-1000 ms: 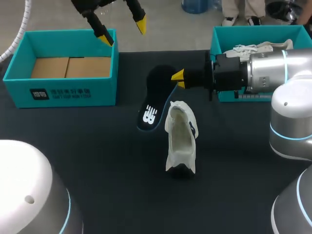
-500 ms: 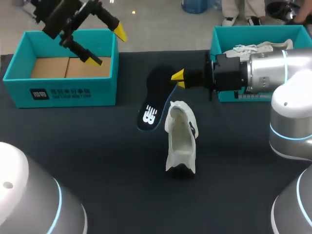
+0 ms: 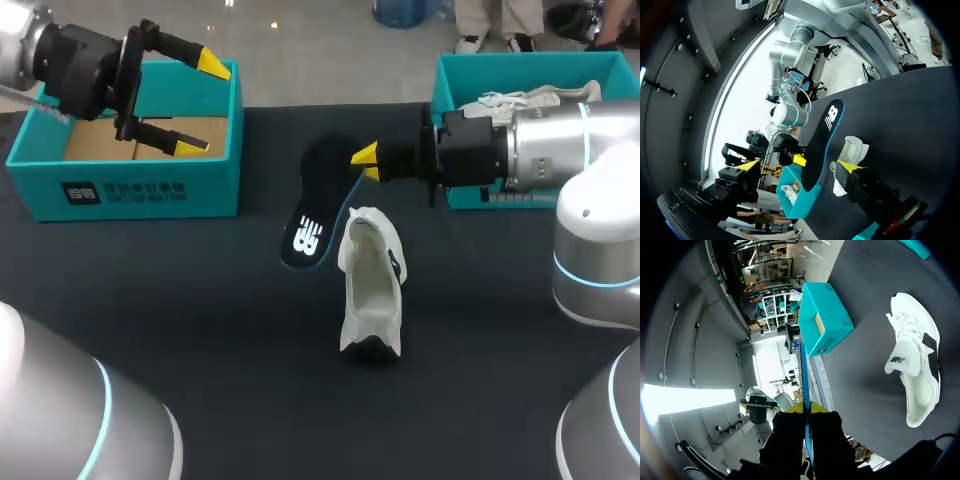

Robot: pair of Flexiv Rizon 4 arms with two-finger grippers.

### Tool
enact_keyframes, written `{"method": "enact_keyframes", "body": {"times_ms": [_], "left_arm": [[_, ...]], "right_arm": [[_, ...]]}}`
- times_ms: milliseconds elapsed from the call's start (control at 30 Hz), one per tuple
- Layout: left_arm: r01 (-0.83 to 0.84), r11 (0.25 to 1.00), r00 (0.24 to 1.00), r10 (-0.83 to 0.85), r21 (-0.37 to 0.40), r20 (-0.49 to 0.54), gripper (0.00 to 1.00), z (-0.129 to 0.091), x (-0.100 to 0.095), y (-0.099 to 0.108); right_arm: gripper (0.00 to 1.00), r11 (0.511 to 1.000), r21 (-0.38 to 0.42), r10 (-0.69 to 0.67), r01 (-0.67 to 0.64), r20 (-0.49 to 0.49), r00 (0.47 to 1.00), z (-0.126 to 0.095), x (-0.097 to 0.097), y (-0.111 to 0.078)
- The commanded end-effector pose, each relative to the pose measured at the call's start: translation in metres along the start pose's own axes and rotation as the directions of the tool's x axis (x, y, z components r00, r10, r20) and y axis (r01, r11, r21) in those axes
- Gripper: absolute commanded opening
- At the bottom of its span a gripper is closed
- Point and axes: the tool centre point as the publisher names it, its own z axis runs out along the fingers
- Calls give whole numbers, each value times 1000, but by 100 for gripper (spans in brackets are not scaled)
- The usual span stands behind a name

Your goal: Take the shoe out of the shoebox, open the shoe tongue, remove and reinsert the insole, then place the shoe into the shoebox

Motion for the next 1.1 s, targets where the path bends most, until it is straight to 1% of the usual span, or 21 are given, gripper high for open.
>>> {"method": "enact_keyframes", "body": {"times_ms": [33,100,133,167,200,900,933,1000,1033,1067,1100], "left_arm": [[-13,1000,996,13,-7,84,100,1,5,-4],[-40,999,996,40,-8,86,100,2,5,-3],[-36,999,996,35,7,87,100,2,6,-4],[-45,999,998,45,0,54,100,2,7,-4],[-64,998,998,64,-27,-9,100,4,6,-5],[-64,998,998,64,-27,-9,100,4,6,-5],[-85,996,996,85,-42,-7,100,4,8,-5],[-153,988,987,154,-31,54,100,5,13,-6],[-180,982,981,183,-51,61,100,4,15,-6],[-207,977,975,209,-43,75,100,5,17,-6],[-215,976,970,217,-23,112,100,5,19,-7]], "right_arm": [[0,1000,-2,0,0,-1,1000,2,0,0],[0,1000,-2,0,0,-1,1000,2,0,0],[0,1000,-2,0,0,-1,1000,2,0,0],[0,1000,-2,0,0,-1,1000,2,0,0],[0,1000,-2,0,0,-1,1000,2,0,0],[0,1000,-2,0,0,-1,1000,2,0,0],[0,1000,-2,0,0,-1,1000,2,0,0],[0,1000,-2,0,0,-1,1000,2,0,0],[0,1000,-2,0,0,-1,1000,2,0,0],[0,1000,-2,0,0,-1,1000,2,0,0],[0,1000,-2,0,0,-1,1000,2,0,0]]}}
